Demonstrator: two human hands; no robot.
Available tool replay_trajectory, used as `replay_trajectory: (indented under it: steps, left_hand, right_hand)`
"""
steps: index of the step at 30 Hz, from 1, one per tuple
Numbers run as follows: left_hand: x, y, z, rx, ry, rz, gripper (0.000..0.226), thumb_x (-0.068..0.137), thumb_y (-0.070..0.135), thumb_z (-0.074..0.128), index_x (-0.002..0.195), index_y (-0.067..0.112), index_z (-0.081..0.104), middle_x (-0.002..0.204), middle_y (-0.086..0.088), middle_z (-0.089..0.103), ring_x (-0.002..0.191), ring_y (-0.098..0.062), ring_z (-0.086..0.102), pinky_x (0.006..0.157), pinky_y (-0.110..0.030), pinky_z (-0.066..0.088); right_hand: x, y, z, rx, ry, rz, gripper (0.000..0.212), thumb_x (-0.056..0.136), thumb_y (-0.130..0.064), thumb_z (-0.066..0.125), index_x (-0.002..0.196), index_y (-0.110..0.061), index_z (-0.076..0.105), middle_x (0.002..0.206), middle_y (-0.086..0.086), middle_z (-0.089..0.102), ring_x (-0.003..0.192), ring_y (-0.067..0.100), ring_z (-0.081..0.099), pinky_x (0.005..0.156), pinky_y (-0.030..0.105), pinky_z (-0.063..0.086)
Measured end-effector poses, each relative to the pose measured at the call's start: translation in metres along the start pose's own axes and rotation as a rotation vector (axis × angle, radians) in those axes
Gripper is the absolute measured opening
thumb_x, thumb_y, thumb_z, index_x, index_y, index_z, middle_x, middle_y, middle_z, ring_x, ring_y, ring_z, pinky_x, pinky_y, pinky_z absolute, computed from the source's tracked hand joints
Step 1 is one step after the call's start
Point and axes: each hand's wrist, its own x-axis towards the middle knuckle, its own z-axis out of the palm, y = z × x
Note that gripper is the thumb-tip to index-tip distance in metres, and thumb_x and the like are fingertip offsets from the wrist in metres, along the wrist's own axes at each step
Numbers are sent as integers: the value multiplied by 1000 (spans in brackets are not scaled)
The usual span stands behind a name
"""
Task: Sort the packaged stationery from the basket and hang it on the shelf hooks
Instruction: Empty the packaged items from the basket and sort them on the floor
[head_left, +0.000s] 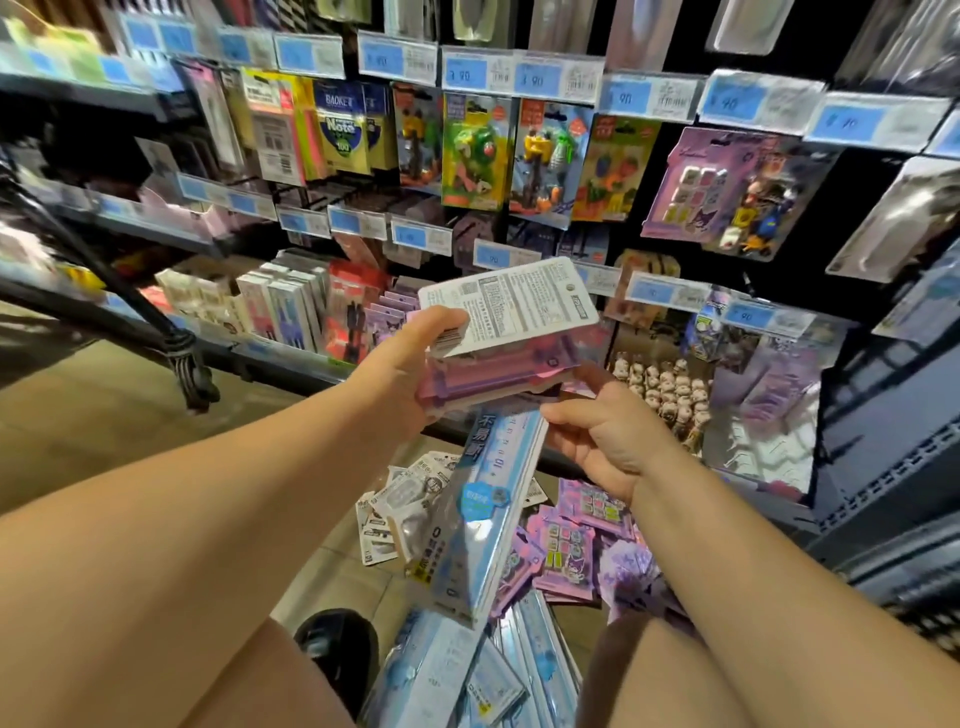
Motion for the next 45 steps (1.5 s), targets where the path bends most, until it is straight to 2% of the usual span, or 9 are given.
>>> replay_trajectory:
  steps: [10,13,18,21,25,29,33,39,45]
  left_hand:
    - [7,4,-19,56,100,60,12,85,24,68,90,19,58,97,-12,75,86,-27,72,94,-46,54]
    - [2,3,-20,88,96,85,13,90,22,64,85,19,52,54,1,68,48,-12,66,48,-19,52]
    - [-3,-2,-25,166,69,33,12,88,28,65,86,21,56,81,-4,67,72,-20,64,67,-24,45]
    - [-9,-3,-23,213,28,6,10,90,27,63,87,20,57,67,-1,67,49,-10,58,49,-16,42]
    - [-11,-4,-19,298,44,-23,14,90,30,62,88,17,55,34,9,47,35,-8,38,50,-25,30]
    - [-9,-4,-14,325,50,-94,18,86,29,67,80,14,59,27,1,36,45,-13,45,61,-30,32]
    - [-5,-10,-11,387,18,-113,51,84,27,70,36,16,57,31,0,27,32,-13,53,65,-30,33]
    - [-3,-10,-7,418,-21,-150,46,81,35,73,44,16,54,33,0,29,42,-14,58,54,-24,39]
    - [-4,-14,-8,287,-107,-221,53,74,68,67,90,18,72,67,-5,44,44,-14,46,54,-21,45]
  right_hand:
    - [-2,40,-34,8,218,107,27,90,15,48,97,-11,48,94,16,64,64,19,70,49,28,57]
    - [4,75,-50,-58,331,234,31,90,15,50,113,-5,44,105,20,62,81,26,66,59,34,57]
    - [9,122,-63,-119,390,469,45,90,14,46,133,7,39,106,25,59,79,33,62,52,37,53]
    - [6,121,-62,-371,450,532,57,89,2,56,141,-1,33,122,24,51,100,34,56,77,41,52]
    - [5,78,-46,-371,397,199,58,93,-19,60,140,-19,27,115,11,50,99,25,52,85,39,47]
    - [-5,26,-22,-359,70,-273,55,81,-45,69,128,-45,41,138,-4,43,127,18,45,106,40,38]
    - [-7,-3,-19,-684,-60,-479,68,64,-53,82,123,-49,49,152,-8,27,135,4,34,112,36,30]
    - [-12,-26,-24,-924,-83,-571,52,57,-45,76,106,-42,59,128,-14,43,116,-14,40,94,-3,25]
    - [-6,-16,-28,-880,0,-661,25,75,-31,70,99,-34,62,110,-4,53,102,-13,49,88,-1,32]
